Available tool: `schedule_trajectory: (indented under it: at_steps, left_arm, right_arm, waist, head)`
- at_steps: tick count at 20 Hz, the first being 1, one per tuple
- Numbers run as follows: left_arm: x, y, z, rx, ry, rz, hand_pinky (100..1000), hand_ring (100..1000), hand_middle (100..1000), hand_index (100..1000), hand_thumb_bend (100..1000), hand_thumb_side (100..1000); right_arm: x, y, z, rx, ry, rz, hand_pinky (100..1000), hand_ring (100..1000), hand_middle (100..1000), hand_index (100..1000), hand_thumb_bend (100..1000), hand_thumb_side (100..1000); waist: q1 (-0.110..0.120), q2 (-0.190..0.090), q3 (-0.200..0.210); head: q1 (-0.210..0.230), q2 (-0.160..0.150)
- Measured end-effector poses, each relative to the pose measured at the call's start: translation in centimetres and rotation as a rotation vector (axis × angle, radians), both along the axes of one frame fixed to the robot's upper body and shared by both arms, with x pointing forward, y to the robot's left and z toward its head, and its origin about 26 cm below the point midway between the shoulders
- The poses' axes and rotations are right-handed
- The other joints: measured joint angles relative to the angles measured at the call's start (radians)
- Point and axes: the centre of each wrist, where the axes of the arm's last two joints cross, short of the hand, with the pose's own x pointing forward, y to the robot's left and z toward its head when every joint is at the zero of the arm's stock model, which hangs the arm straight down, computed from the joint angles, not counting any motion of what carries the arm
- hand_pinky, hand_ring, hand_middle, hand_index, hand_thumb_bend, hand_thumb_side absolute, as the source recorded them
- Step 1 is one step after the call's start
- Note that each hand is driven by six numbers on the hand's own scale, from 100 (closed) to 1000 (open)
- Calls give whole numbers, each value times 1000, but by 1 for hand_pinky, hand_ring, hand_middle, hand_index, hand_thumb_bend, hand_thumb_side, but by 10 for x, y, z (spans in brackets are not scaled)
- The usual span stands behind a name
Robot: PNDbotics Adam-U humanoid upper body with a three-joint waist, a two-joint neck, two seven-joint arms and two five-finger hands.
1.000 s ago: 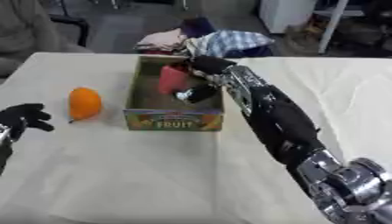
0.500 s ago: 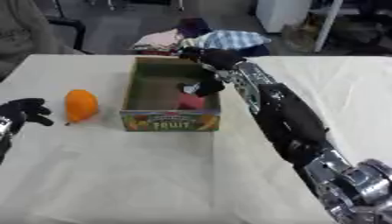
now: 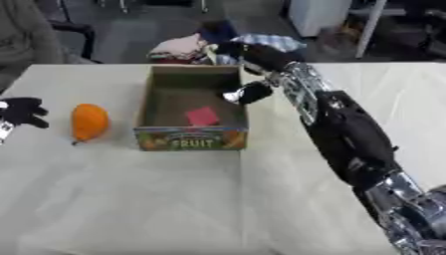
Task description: Pick up objects on the table and place them in the box.
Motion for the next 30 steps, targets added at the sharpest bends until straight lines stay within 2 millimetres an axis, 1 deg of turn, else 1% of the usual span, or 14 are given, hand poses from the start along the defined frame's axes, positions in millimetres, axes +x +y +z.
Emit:
schedule_trajectory:
  at_steps: [1, 2, 3, 4, 5, 7, 9, 10, 12, 15, 17, 25, 28, 30]
  left_arm:
    - [3, 7, 4, 47, -8, 11, 940, 690, 697, 828, 523, 616]
    - [7, 15, 8, 97, -15, 22, 938, 690, 697, 828, 536, 610]
    - [10, 22, 12, 149, -21, 30, 921, 695, 700, 832, 635, 574]
    - [12, 29, 14, 201, -25, 41, 915, 696, 701, 833, 664, 564]
    - [15, 36, 17, 253, -30, 53, 901, 694, 700, 833, 718, 542]
    - [22, 50, 21, 347, -39, 83, 885, 700, 705, 837, 785, 522]
    - [28, 61, 23, 430, -48, 115, 866, 702, 711, 839, 848, 505]
    - [32, 66, 24, 466, -52, 134, 858, 701, 712, 838, 859, 502]
    - [39, 73, 24, 533, -54, 172, 846, 697, 709, 836, 861, 488]
    - [50, 81, 22, 608, -49, 235, 841, 691, 703, 830, 807, 442]
    - [58, 82, 16, 632, -39, 271, 845, 693, 703, 831, 792, 447]
    - [80, 66, -16, 674, 17, 293, 829, 682, 693, 826, 767, 485]
    - [85, 57, -26, 689, 28, 287, 819, 668, 682, 821, 742, 475]
    - [87, 53, -32, 701, 36, 287, 807, 652, 670, 810, 721, 449]
  right_arm:
    - [-3, -6, 7, 6, -19, 19, 780, 889, 977, 1000, 469, 609]
    - [-7, -13, 14, 8, -35, 35, 781, 891, 978, 1000, 465, 617]
    - [-11, -20, 20, 9, -46, 48, 784, 899, 980, 1000, 450, 641]
    - [-15, -26, 26, 7, -54, 59, 784, 899, 980, 1000, 432, 653]
    - [-19, -32, 30, 5, -57, 66, 782, 895, 977, 1000, 396, 658]
    - [-26, -43, 36, 10, -52, 74, 777, 886, 968, 1000, 357, 652]
    - [-33, -51, 40, 31, -43, 73, 771, 874, 957, 1000, 310, 648]
    - [-36, -55, 41, 46, -35, 72, 771, 872, 956, 1000, 299, 646]
    - [-42, -61, 41, 73, -16, 68, 769, 865, 950, 1000, 264, 651]
    - [-49, -68, 42, 111, 5, 61, 765, 858, 941, 1000, 217, 663]
    - [-54, -71, 43, 132, 16, 63, 765, 855, 937, 1000, 202, 663]
    - [-67, -73, 51, 199, 44, 89, 762, 848, 924, 1000, 156, 675]
    - [-70, -73, 51, 207, 53, 96, 761, 847, 920, 1000, 137, 686]
    - [-71, -73, 52, 211, 59, 98, 761, 846, 919, 1000, 126, 695]
  waist:
    - [-1, 1, -5]
    - [-2, 1, -12]
    - [-3, 2, -18]
    - [-3, 3, -24]
    - [-3, 5, -30]
    - [-3, 9, -43]
    - [-3, 11, -55]
    - [-2, 13, -60]
    - [-2, 14, -70]
    - [1, 14, -80]
    - [1, 15, -87]
    - [-3, 19, -111]
    - [-5, 20, -118]
    - [-6, 22, -124]
  head:
    - [5, -2]
    - [10, -5]
    - [16, -8]
    - [21, -8]
    - [27, -9]
    - [38, -16]
    - [49, -20]
    - [53, -23]
    - [62, -24]
    - [70, -24]
    - [76, -24]
    - [96, -17]
    - [105, -15]
    - [112, -15]
